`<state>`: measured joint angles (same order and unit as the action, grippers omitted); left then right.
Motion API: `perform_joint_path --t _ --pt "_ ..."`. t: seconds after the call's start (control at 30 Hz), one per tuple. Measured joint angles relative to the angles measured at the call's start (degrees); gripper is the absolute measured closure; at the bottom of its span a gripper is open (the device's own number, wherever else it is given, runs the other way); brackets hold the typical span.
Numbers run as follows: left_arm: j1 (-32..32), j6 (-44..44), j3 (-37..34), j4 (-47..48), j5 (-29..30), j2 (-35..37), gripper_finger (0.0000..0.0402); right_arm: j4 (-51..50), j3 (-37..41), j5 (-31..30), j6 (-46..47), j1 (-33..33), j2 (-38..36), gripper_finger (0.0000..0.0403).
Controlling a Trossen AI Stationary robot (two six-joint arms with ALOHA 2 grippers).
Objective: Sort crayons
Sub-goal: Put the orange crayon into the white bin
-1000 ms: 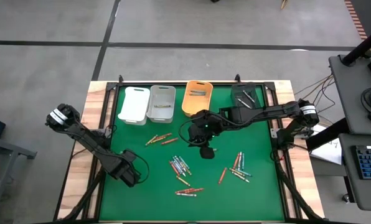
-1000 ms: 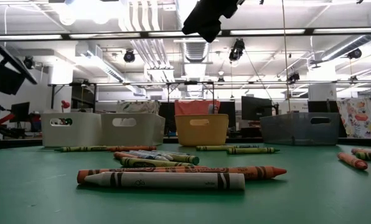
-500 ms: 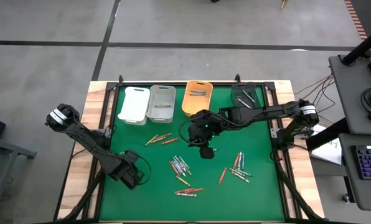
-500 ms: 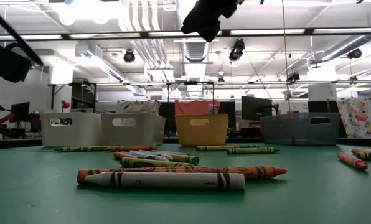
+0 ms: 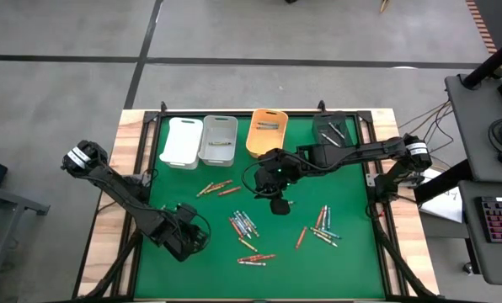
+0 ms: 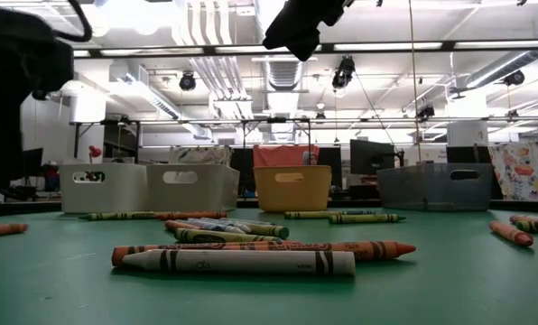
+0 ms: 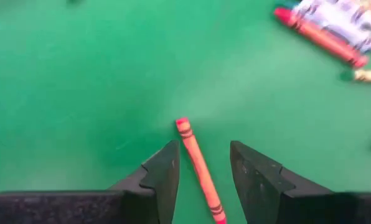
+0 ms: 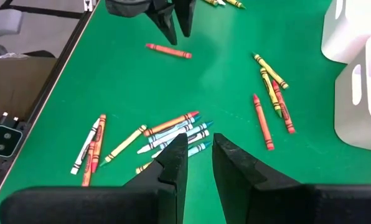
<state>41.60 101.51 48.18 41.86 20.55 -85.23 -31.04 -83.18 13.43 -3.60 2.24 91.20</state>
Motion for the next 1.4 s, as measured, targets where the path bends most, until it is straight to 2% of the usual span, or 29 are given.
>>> perform_joint_path --t 0.17,0.4,0.5,0.77,0.93,1.07,1.23,1.4 --pt "0.0 -0.4 0.0 -3.3 1.3 -2.9 0.0277 -0.3 0.0 0.0 -0.3 0.0 0.0 0.0339" --pt "0.0 -3.9 -0.1 -13.6 1.5 -9.8 0.0277 0.0 0.0 0.0 -2.8 0.0 0.0 0.0339" --pt "0.0 -4.0 0.7 -14.4 2.5 -11.7 0.0277 0.0 0.0 0.0 -3.1 0.0 0.0 0.0339" --pt "0.0 -4.1 4.3 -10.1 2.6 -16.9 0.0286 0.0 0.0 0.0 -3.1 0.1 0.0 0.0339" --pt "0.3 -4.1 7.4 -3.9 2.0 -18.9 0.0334 0.0 0.0 0.0 -4.9 0.1 0.0 0.0339" --pt "0.3 -4.9 7.5 -2.7 1.6 -18.7 0.0389 0.0 0.0 0.0 -5.4 0.1 0.0 0.0339" --pt "-0.5 -7.6 7.1 -1.4 0.0 -15.2 0.0398 -0.4 0.0 0.0 -6.0 0.1 0.0 0.0339" --pt "-3.3 -12.0 7.2 5.6 0.7 -6.9 0.04 -3.2 0.0 0.0 -6.2 0.1 0.0 0.0339"
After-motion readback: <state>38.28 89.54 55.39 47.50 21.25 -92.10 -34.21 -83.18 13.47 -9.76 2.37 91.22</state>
